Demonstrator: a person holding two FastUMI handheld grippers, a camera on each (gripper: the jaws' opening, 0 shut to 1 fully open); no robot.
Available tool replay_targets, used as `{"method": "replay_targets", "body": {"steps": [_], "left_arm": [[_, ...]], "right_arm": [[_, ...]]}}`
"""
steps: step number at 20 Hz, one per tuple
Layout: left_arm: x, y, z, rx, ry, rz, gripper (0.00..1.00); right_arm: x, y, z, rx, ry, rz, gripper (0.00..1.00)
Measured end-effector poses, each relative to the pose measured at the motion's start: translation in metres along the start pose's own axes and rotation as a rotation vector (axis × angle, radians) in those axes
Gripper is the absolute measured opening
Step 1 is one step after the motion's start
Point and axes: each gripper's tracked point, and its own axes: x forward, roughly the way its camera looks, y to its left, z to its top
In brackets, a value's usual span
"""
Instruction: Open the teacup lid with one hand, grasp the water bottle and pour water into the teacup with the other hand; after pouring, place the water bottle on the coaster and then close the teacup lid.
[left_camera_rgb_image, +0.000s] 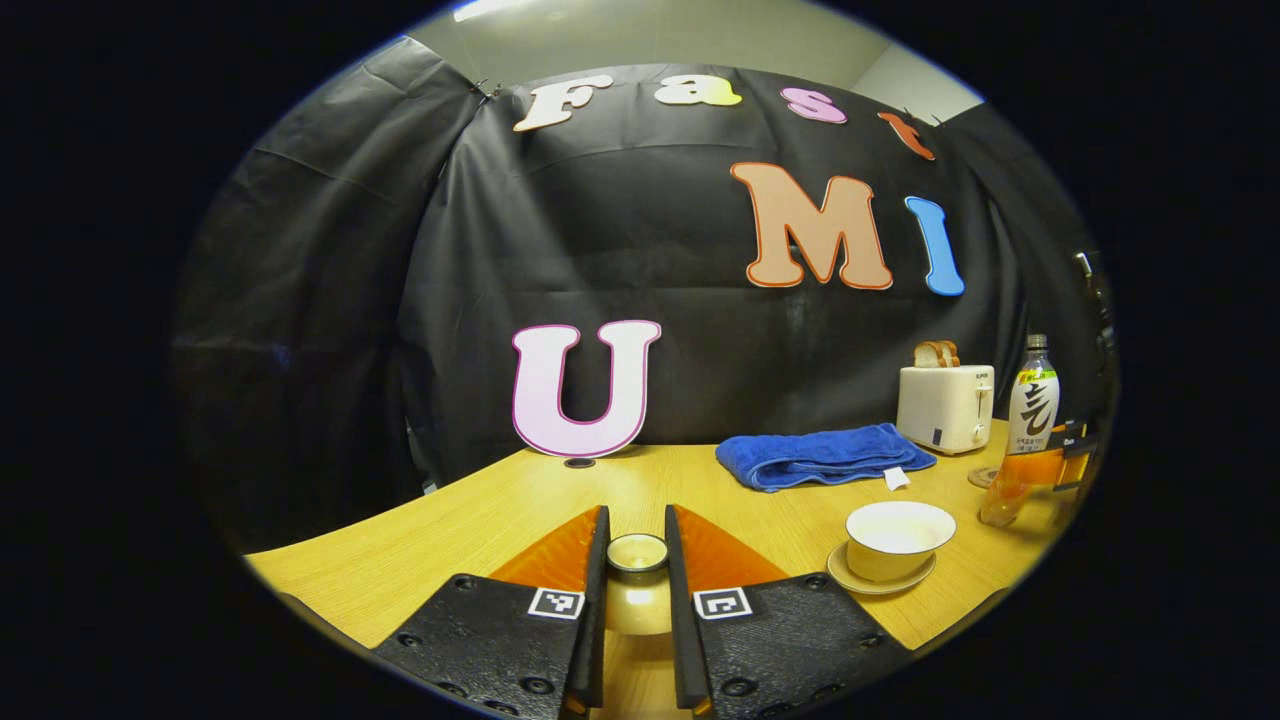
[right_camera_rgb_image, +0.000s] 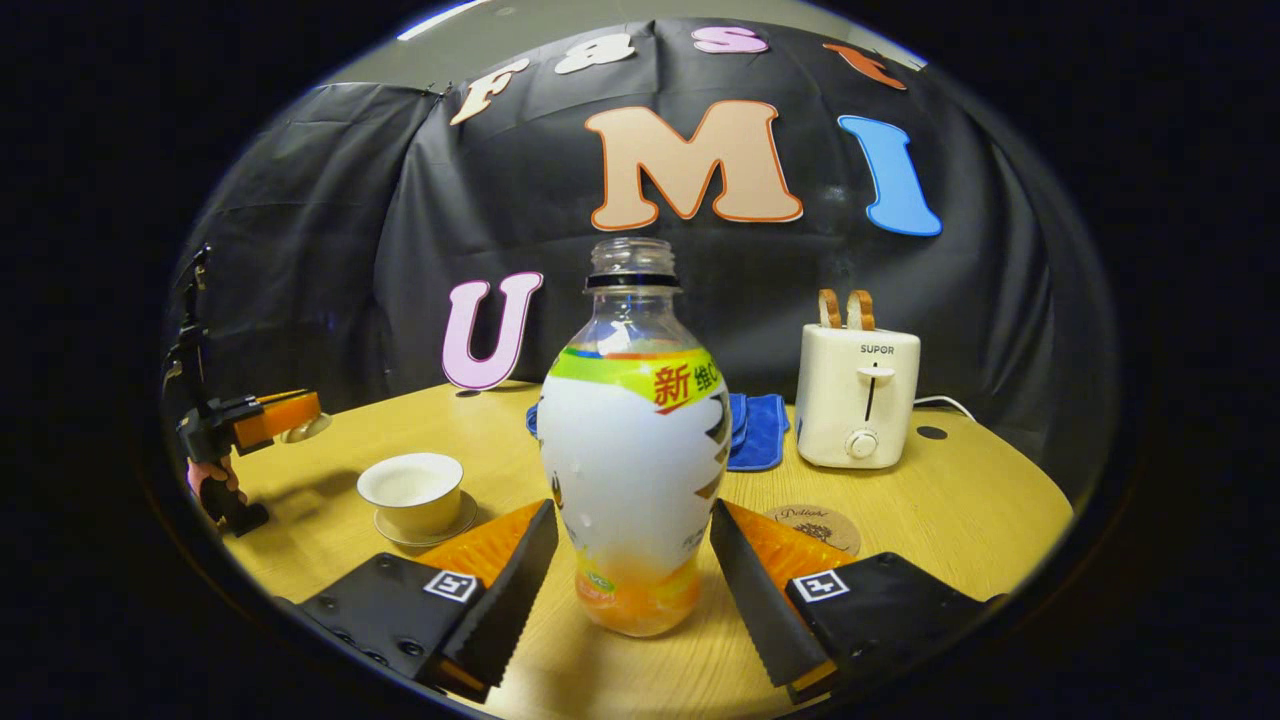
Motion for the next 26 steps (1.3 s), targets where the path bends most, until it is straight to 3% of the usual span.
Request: {"method": "replay_targets", "body": {"steps": [4,5,6,13,16,21,26], "left_arm": [[-0.001,-0.001,0.000,0.000,0.001,0.000,0.25],[0.000,-0.001,0.000,0.000,0.000,0.000,0.25],[0.000,-0.001,-0.001,0.000,0.000,0.000,0.25],[0.001,-0.001,-0.002,-0.002,0.000,-0.007,0.25],[0.000,-0.002,-0.001,-0.002,-0.001,-0.007,0.25],[0.001,-0.002,-0.002,-0.002,-0.001,-0.007,0.25],[0.000,-0.002,-0.002,-0.003,0.000,-0.007,0.25]], "right_arm": [[0.004,-0.001,0.000,0.002,0.007,-0.014,0.74],[0.004,-0.002,-0.001,0.001,0.012,-0.022,0.74],[0.003,-0.001,0.000,-0.005,0.011,-0.023,0.67],[-0.003,-0.010,0.008,-0.107,-0.012,-0.097,0.67],[-0.008,-0.013,0.036,-0.241,-0.045,-0.130,0.67],[-0.008,-0.010,0.093,-0.564,-0.111,-0.206,0.66],[0.005,0.004,0.091,-0.876,-0.093,-0.201,0.67]]}}
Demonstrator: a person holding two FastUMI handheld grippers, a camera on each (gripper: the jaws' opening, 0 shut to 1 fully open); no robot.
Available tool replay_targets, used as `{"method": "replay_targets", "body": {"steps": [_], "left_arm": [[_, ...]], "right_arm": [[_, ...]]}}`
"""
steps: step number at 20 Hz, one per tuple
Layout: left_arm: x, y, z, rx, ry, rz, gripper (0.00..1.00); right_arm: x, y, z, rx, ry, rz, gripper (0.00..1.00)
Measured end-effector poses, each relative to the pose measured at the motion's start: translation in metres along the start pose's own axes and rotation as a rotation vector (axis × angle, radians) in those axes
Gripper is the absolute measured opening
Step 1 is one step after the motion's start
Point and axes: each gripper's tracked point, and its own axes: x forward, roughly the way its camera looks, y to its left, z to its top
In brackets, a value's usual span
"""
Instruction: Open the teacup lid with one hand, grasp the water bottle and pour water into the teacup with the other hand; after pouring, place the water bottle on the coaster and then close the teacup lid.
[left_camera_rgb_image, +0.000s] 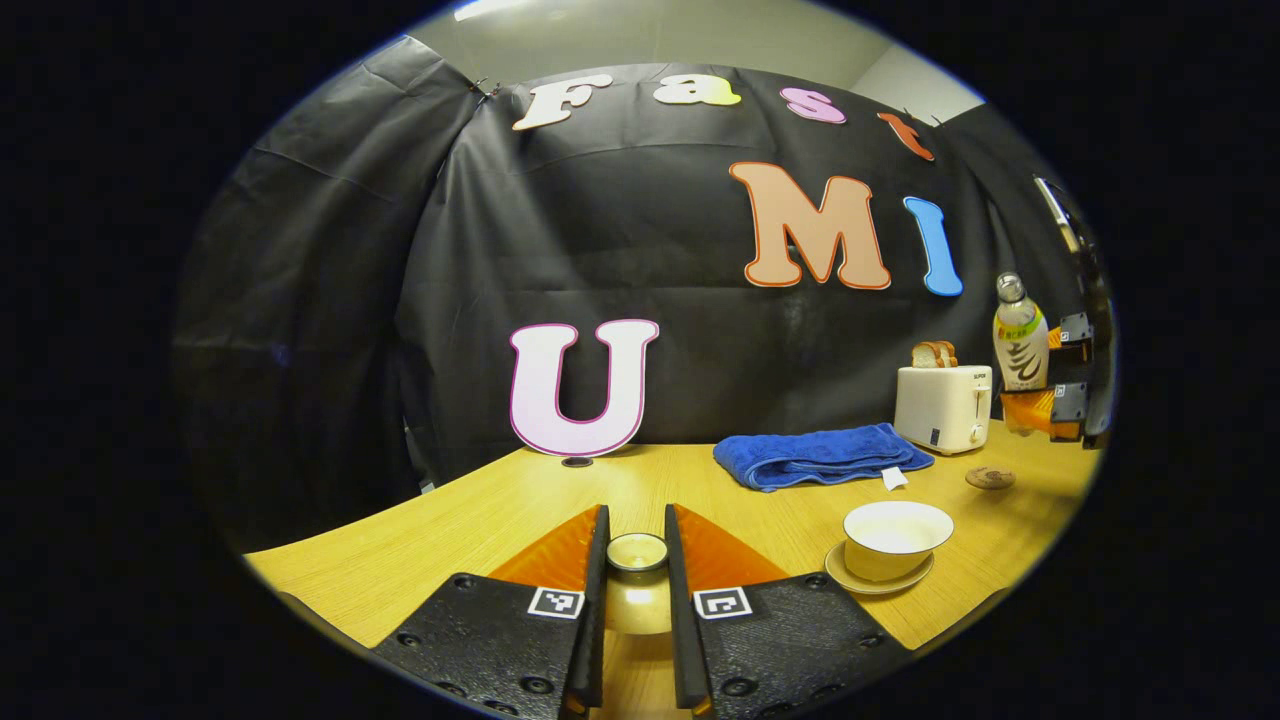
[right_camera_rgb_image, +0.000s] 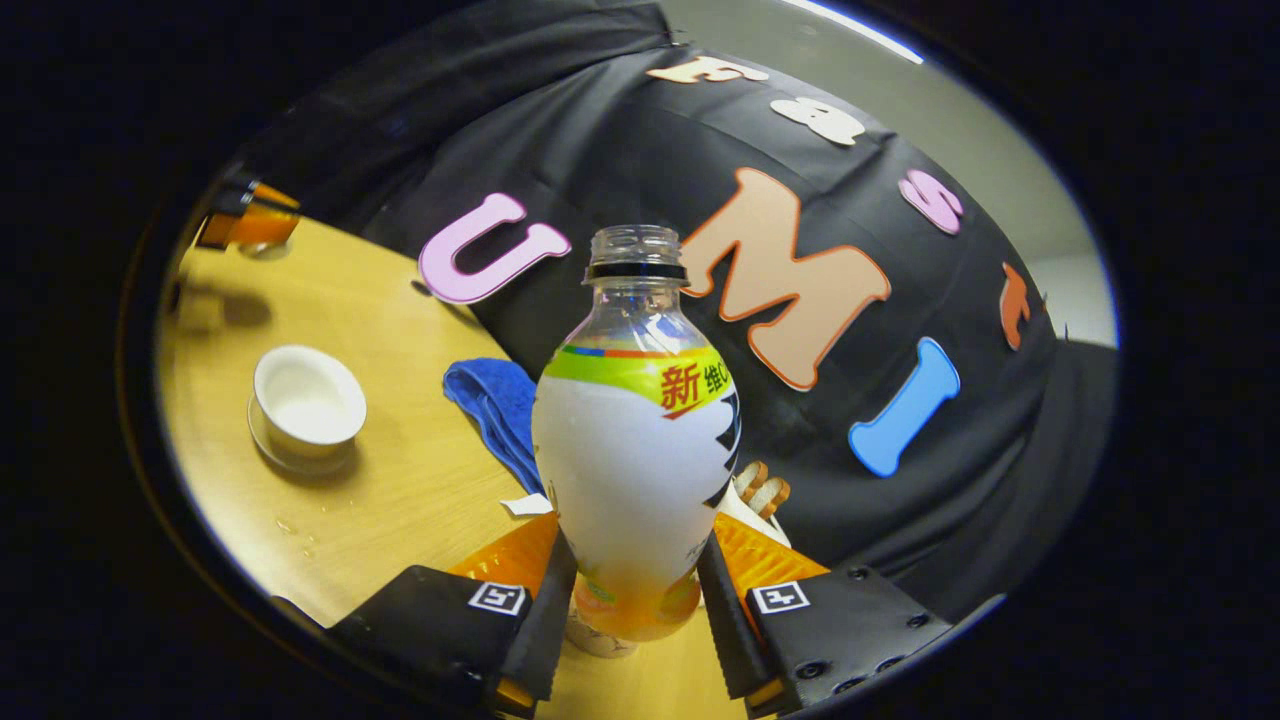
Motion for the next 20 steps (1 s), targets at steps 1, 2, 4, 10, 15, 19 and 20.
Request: {"method": "replay_targets", "body": {"steps": [1,2,4,10,15,19,20], "left_arm": [[0.000,0.000,0.000,0.000,0.000,0.000,0.25],[0.000,0.000,-0.001,0.000,0.000,0.000,0.25],[0.000,0.000,0.000,0.000,0.000,0.000,0.25],[0.000,0.000,-0.001,-0.002,0.001,0.000,0.25],[0.000,0.000,-0.001,-0.004,0.002,0.000,0.25],[0.001,0.000,-0.001,-0.004,0.003,0.000,0.25],[0.001,0.000,-0.001,-0.004,0.003,0.000,0.25]], "right_arm": [[0.001,0.006,-0.002,-0.064,-0.002,0.008,0.67],[0.003,0.016,-0.002,-0.140,-0.009,0.018,0.67],[0.002,0.026,0.003,-0.261,-0.040,0.030,0.66],[-0.022,0.048,0.015,-0.510,-0.120,0.035,0.66],[-0.025,0.065,0.011,-0.662,-0.125,0.017,0.66],[-0.029,0.079,0.013,-0.794,-0.152,-0.019,0.66],[-0.031,0.083,0.011,-0.820,-0.160,-0.024,0.66]]}}
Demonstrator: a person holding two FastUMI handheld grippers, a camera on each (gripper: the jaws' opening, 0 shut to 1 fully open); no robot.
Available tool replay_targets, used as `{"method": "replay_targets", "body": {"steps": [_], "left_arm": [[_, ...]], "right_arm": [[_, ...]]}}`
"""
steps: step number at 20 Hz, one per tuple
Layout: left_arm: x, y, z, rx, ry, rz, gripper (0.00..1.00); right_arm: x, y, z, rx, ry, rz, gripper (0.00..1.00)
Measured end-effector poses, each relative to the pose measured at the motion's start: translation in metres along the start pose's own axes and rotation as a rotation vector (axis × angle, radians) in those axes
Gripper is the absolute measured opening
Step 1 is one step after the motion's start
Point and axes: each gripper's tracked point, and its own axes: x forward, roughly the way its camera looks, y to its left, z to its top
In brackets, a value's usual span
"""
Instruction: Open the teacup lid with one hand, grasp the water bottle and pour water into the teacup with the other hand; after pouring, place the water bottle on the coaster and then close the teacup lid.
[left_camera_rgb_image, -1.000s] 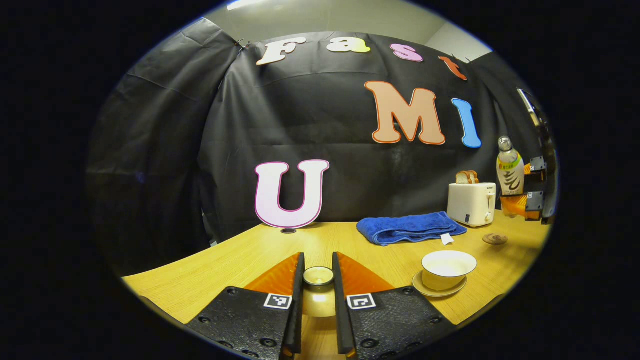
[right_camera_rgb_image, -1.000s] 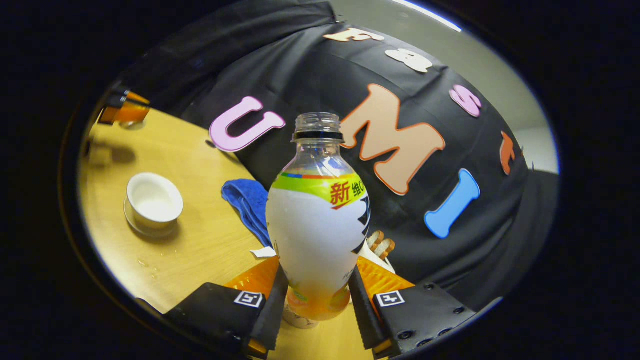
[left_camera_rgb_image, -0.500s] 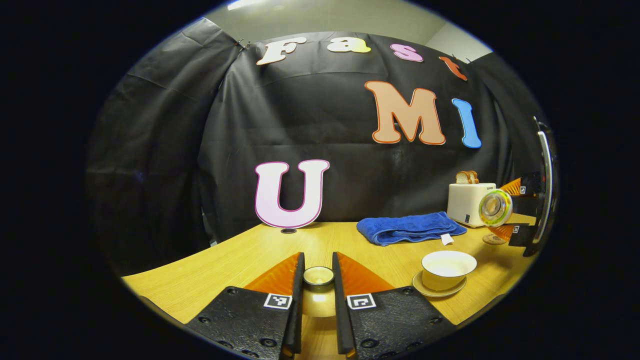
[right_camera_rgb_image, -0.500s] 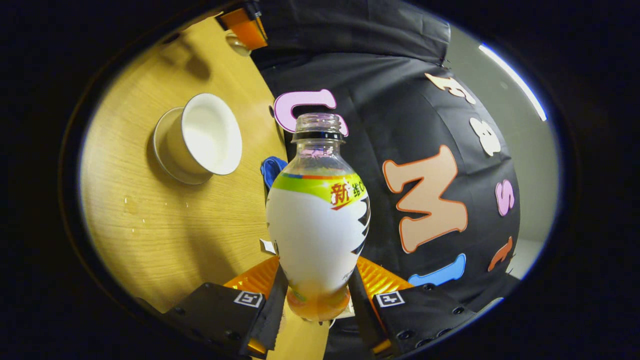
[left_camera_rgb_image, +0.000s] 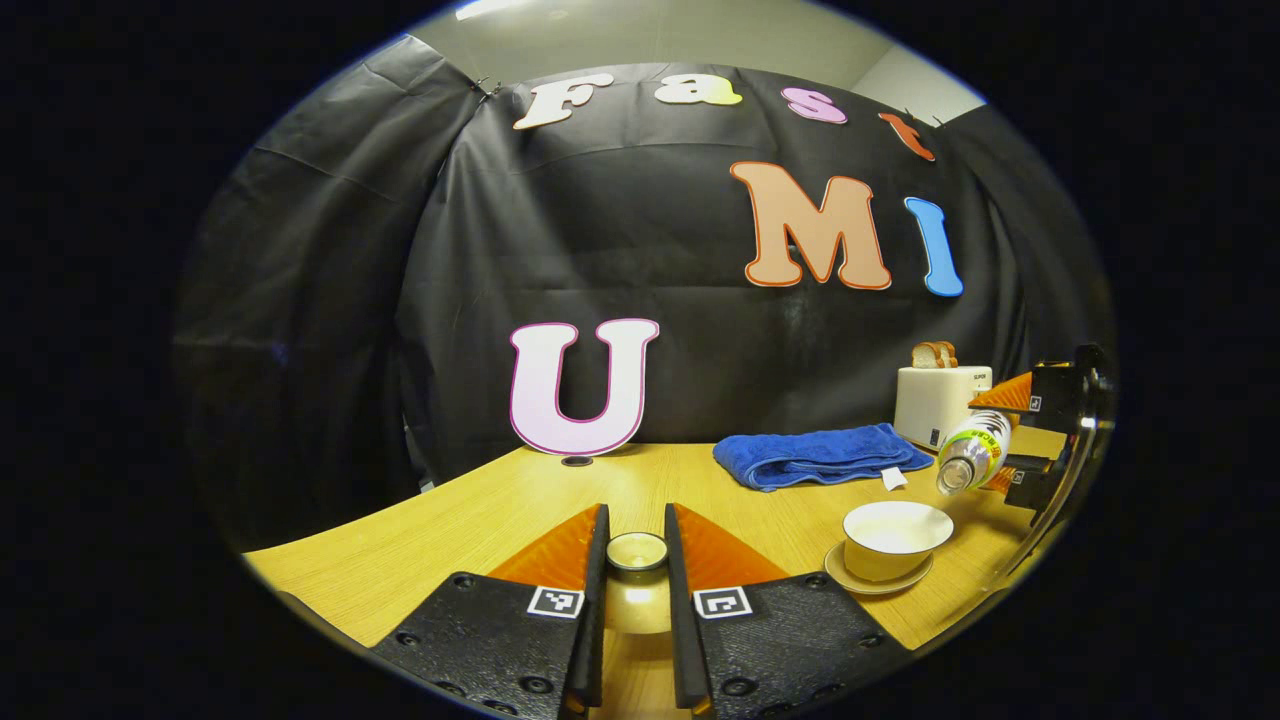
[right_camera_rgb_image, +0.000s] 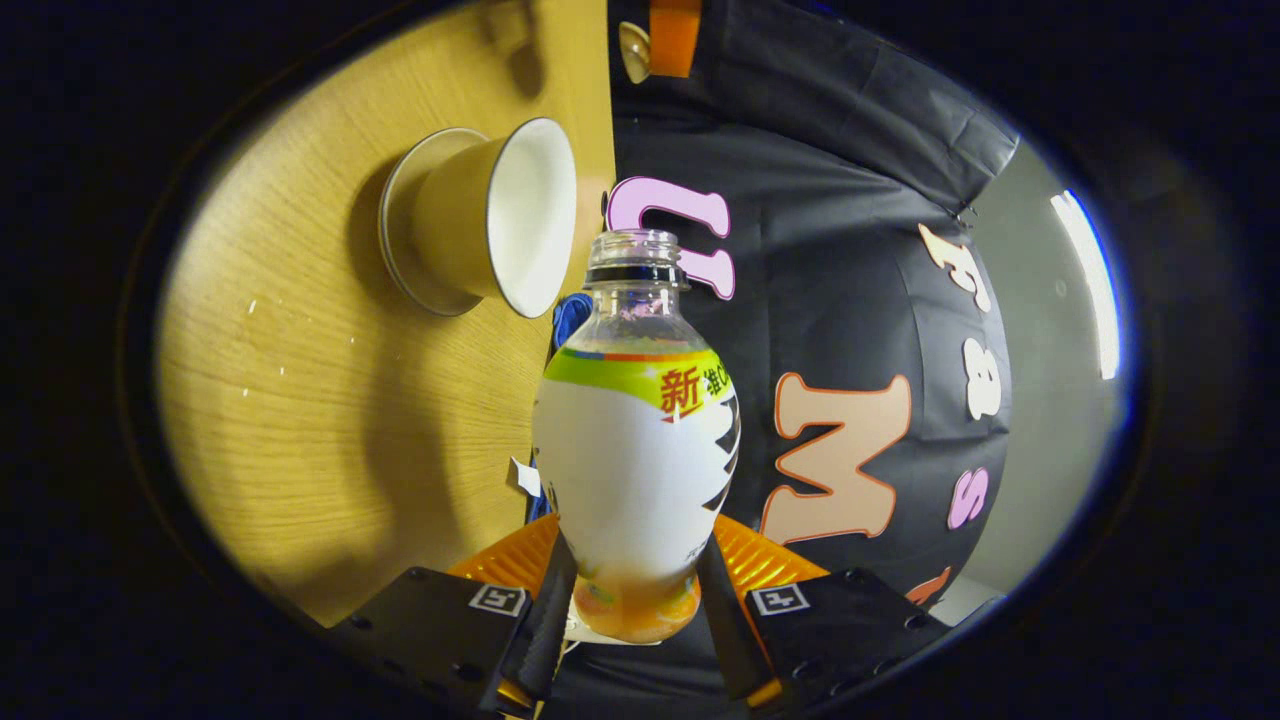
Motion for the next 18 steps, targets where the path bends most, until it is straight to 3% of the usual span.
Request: {"method": "replay_targets", "body": {"steps": [6,18], "left_arm": [[0.000,0.000,0.000,0.000,0.000,0.000,0.25],[0.000,0.000,-0.001,0.000,0.001,0.002,0.25]], "right_arm": [[0.001,-0.006,-0.005,-0.124,-0.006,-0.056,0.67],[0.005,-0.024,-0.010,-0.251,0.009,-0.153,0.66]]}}
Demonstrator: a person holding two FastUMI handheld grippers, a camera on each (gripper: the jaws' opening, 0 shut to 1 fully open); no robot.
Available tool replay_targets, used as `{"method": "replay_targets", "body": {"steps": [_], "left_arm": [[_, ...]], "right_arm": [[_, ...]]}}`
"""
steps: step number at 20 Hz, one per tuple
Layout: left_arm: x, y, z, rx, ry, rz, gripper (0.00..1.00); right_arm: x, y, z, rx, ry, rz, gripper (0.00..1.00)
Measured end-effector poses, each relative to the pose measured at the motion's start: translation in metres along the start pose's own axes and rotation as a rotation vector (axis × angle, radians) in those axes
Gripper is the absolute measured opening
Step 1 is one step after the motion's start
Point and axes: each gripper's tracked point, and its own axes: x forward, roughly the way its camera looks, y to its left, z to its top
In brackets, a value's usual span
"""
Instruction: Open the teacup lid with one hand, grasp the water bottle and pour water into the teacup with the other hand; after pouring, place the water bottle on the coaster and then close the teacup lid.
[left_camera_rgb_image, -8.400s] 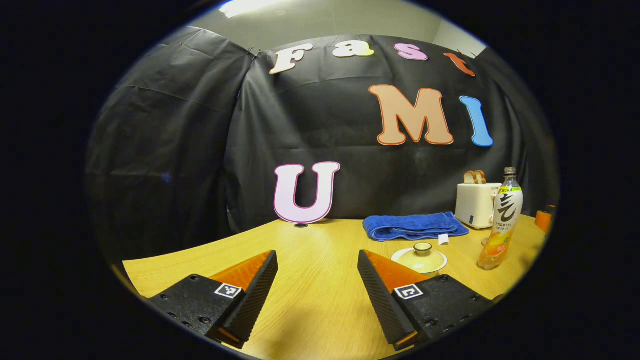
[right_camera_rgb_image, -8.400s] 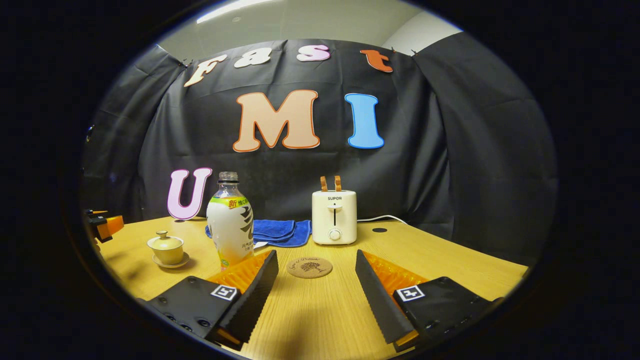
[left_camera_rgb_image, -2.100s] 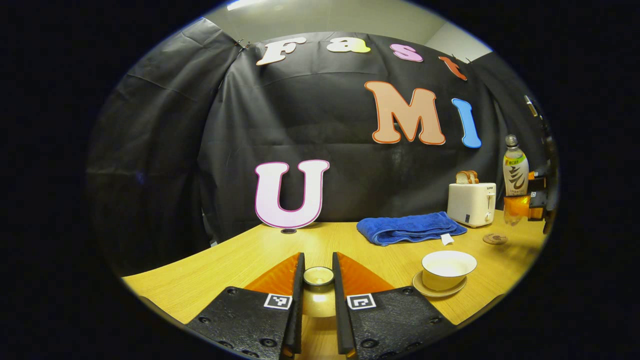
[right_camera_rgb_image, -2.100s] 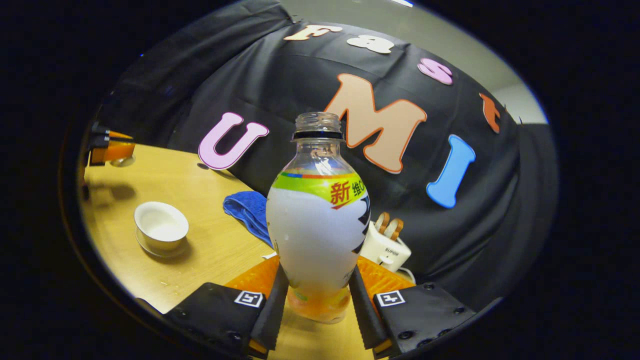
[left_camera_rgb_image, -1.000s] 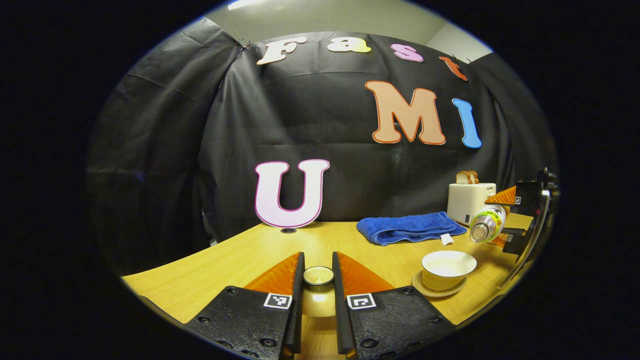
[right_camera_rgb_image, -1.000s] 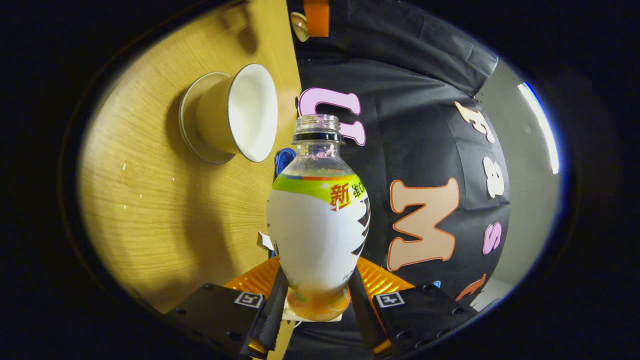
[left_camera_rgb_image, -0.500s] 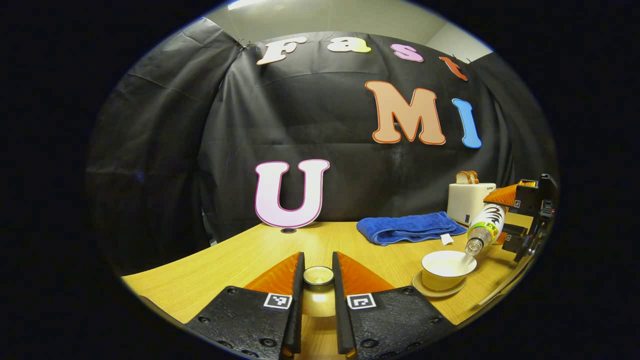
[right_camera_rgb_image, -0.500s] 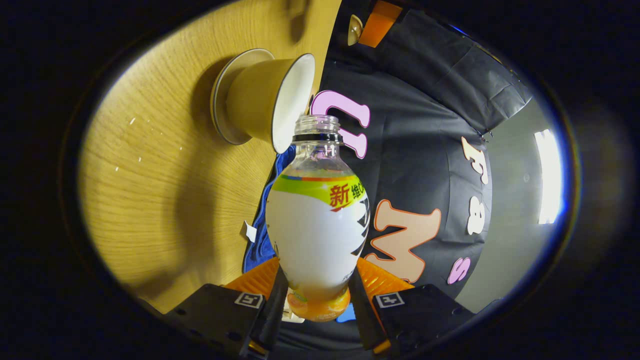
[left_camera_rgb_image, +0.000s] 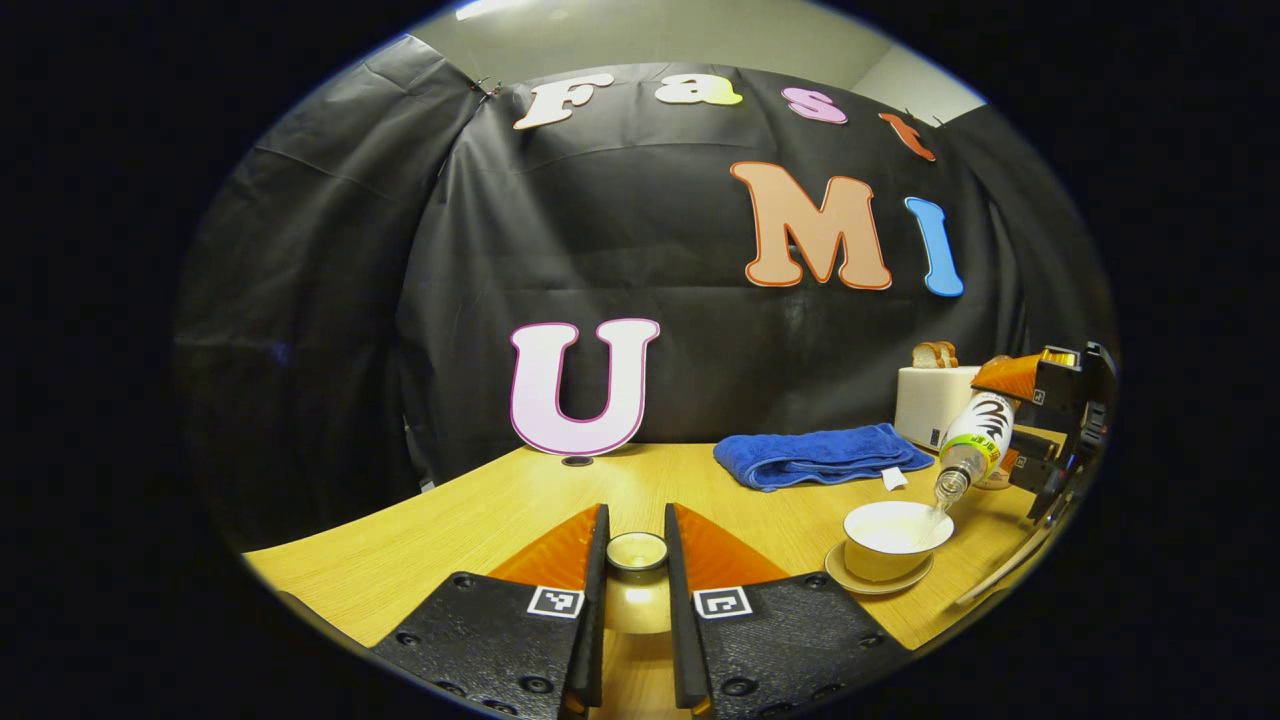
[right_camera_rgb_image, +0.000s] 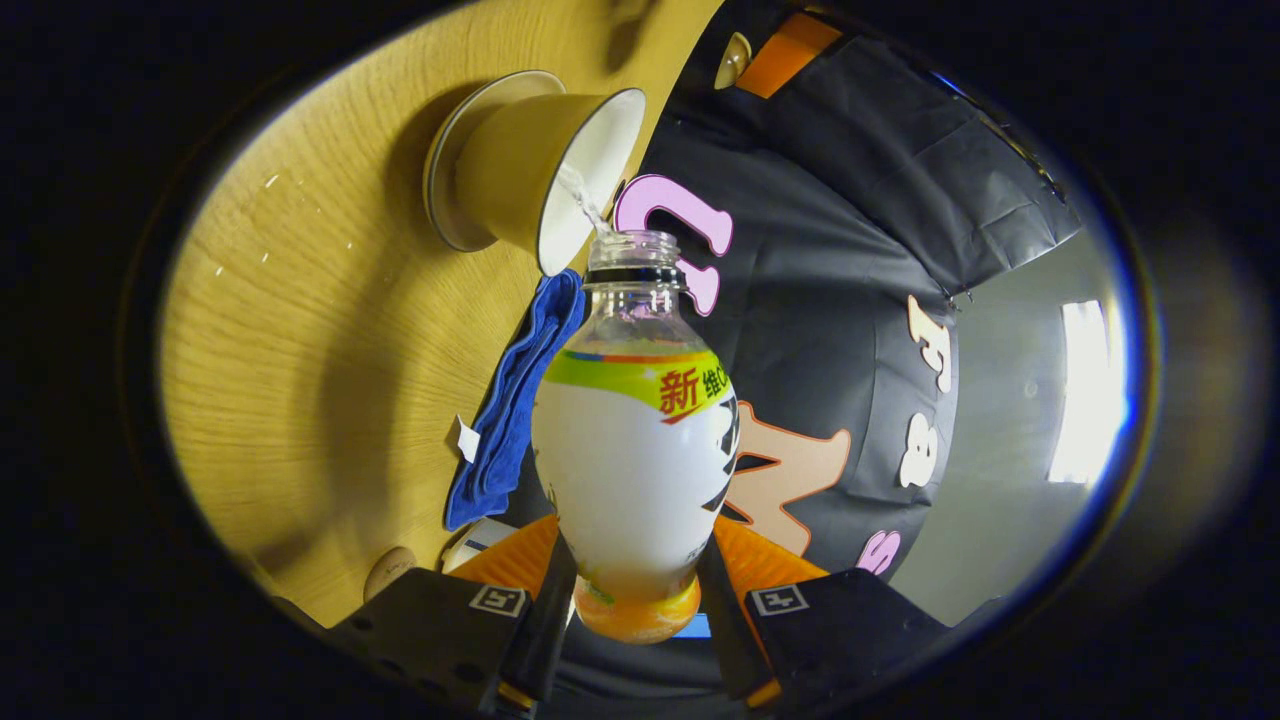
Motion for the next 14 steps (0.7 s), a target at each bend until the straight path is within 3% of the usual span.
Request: {"method": "replay_targets", "body": {"steps": [9,14], "left_arm": [[0.000,0.000,0.001,0.000,0.000,0.000,0.24],[0.000,0.000,0.001,0.000,0.000,0.000,0.25]], "right_arm": [[-0.002,-0.003,0.007,-0.071,-0.026,-0.023,0.66],[-0.006,0.005,0.010,-0.039,-0.026,0.028,0.67]]}}
